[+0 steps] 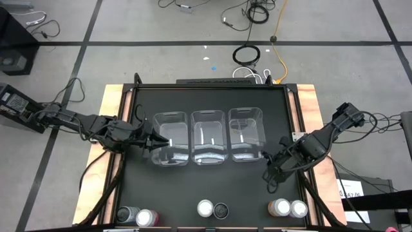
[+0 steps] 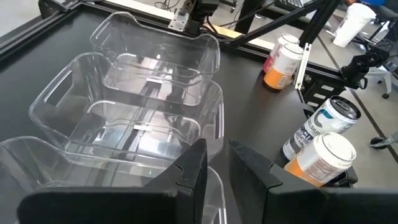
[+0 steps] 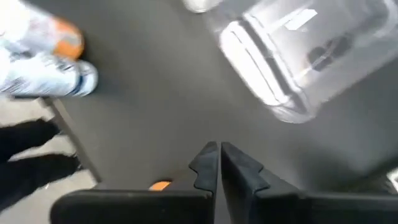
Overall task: Sort soda cans
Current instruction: Put the right orange soda can into the right transparent bin
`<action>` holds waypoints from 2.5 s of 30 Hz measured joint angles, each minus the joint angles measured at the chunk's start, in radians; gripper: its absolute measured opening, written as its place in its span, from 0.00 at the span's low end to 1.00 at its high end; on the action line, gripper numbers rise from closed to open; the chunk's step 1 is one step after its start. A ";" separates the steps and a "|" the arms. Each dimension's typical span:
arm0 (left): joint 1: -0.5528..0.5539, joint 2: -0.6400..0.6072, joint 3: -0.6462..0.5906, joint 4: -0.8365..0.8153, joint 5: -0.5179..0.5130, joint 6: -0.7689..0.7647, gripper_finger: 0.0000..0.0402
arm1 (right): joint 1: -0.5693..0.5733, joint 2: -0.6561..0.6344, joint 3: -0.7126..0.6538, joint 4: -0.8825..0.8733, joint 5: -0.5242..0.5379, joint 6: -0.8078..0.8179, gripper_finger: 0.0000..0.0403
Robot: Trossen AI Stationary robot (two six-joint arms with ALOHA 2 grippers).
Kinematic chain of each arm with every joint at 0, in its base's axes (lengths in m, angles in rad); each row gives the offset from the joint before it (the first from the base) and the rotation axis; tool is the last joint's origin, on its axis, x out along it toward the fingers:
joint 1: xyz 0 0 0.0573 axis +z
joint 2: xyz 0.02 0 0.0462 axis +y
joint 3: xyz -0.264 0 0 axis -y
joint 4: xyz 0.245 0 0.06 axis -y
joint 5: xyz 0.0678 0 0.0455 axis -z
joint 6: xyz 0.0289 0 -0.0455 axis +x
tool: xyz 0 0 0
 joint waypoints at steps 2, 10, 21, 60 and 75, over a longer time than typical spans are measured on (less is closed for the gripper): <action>0.000 0.000 0.000 0.000 0.000 0.000 0.18 | -0.002 0.000 0.000 -0.040 0.020 0.043 0.07; 0.000 0.000 0.000 0.000 0.000 -0.005 0.18 | -0.003 0.000 0.000 -0.122 0.025 0.151 0.34; 0.000 0.000 0.000 0.000 0.000 -0.006 0.18 | -0.003 0.000 0.000 -0.125 0.019 0.164 0.83; 0.000 0.043 0.000 0.000 -0.038 -0.006 0.18 | 0.230 0.143 -0.001 0.053 -0.187 -0.098 0.94; 0.000 0.092 0.000 0.007 -0.048 -0.007 0.18 | 0.373 0.146 -0.058 0.178 -0.086 0.018 0.94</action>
